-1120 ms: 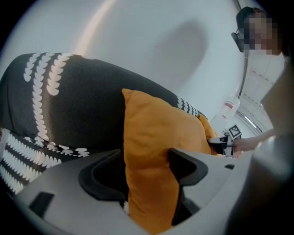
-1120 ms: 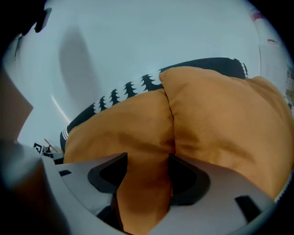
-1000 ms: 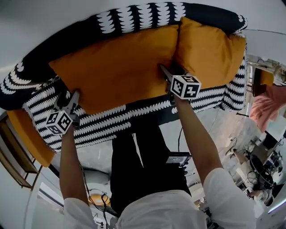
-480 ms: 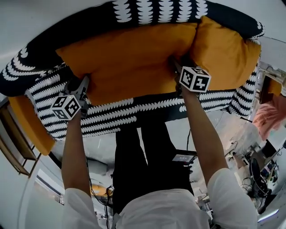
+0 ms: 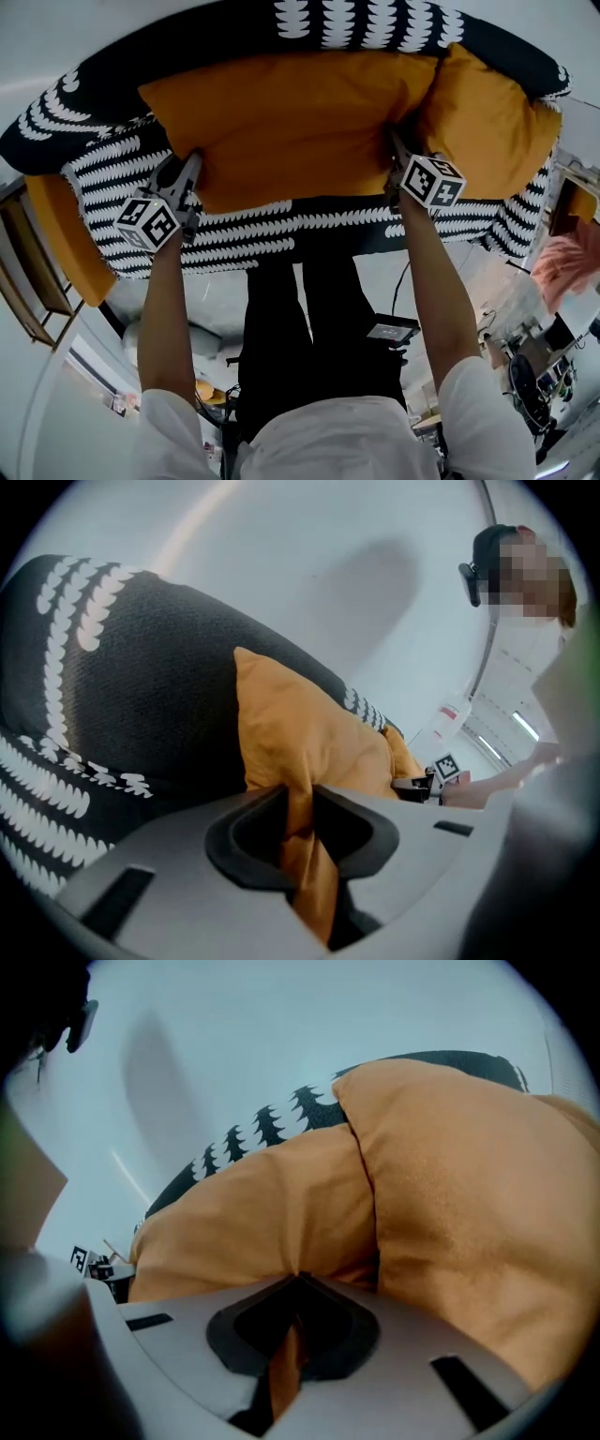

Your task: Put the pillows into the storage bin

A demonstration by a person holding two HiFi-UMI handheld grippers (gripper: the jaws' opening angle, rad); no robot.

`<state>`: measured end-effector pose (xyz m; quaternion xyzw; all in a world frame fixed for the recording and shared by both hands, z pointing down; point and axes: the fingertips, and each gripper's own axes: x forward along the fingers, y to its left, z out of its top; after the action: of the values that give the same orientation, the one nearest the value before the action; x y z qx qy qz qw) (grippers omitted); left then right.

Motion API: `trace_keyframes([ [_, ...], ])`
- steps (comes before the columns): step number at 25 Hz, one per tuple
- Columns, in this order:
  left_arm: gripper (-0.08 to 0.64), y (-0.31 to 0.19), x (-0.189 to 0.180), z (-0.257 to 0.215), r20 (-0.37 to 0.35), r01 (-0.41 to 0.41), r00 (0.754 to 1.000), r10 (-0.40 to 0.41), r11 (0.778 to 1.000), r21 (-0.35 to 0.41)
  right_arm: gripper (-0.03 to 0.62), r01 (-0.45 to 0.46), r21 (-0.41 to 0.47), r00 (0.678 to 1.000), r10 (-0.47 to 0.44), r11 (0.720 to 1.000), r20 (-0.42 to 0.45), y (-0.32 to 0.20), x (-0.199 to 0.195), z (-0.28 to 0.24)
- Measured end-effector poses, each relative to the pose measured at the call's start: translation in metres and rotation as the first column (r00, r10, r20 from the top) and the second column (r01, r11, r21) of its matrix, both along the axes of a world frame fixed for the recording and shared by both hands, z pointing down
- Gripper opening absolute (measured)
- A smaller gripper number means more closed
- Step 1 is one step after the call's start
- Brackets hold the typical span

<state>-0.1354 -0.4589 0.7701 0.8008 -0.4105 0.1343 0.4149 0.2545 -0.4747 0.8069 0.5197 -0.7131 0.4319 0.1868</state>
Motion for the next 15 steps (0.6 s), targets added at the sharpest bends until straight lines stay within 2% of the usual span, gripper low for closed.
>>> trace_keyframes([
  [6, 0.065, 0.014, 0.011, -0.026, 0.025, -0.028, 0.999, 0.027, 0.998, 0.056, 0.031, -0.004, 0.072, 0.999, 0.001, 0.997, 0.049, 0.014, 0.017, -0.031],
  [10, 0.06, 0.027, 0.003, -0.043, 0.046, -0.021, 0.999, 0.017, 0.996, 0.084, 0.029, 0.001, 0.093, 0.996, -0.01, 0.996, 0.093, 0.022, 0.009, -0.045],
  [15, 0.058, 0.051, -0.005, -0.082, 0.067, 0.017, 0.997, -0.025, 0.993, 0.119, 0.029, 0.048, 0.123, 0.988, -0.066, 0.991, 0.143, 0.036, 0.0, -0.069],
])
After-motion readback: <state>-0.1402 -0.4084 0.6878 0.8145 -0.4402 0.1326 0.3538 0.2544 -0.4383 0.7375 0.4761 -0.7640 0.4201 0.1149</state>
